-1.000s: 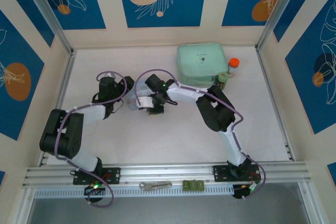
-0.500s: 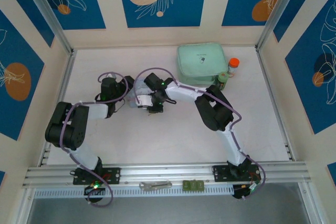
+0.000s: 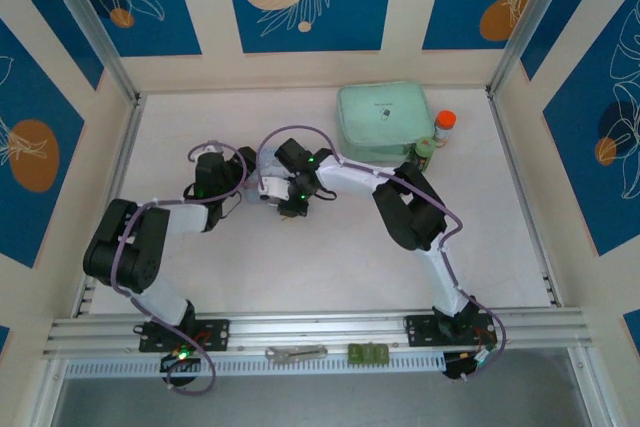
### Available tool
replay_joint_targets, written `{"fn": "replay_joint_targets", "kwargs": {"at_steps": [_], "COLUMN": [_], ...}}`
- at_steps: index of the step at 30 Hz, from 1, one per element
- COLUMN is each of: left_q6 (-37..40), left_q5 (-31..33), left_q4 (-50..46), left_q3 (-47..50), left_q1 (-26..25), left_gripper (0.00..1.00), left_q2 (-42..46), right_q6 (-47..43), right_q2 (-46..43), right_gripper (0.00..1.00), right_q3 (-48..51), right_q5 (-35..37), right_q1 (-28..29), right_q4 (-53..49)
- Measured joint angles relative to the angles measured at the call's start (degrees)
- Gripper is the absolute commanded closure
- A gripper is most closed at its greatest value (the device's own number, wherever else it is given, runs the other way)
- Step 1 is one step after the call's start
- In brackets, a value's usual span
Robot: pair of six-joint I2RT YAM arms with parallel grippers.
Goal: Unlock a padlock with a key
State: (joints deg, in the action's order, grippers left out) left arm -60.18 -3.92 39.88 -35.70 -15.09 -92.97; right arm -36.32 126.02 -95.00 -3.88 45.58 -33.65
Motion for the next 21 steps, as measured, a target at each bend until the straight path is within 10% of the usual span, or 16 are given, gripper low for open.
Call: {"fn": "replay_joint_targets", "kwargs": {"at_steps": [21], "left_q6": [-1.4], "left_q5": [4.3], "left_q4": [1.3], "left_q3": [1.7], "left_q1": [-1.7], "left_gripper": [0.37], "left_q2": [0.5], "right_q6": [1.4], "right_q2": [3.4], "right_gripper": [1.0], "right_q3": [-7.1], "right_q5": [0.8], "right_q1": [0.1], "right_q4": [-6.1]}}
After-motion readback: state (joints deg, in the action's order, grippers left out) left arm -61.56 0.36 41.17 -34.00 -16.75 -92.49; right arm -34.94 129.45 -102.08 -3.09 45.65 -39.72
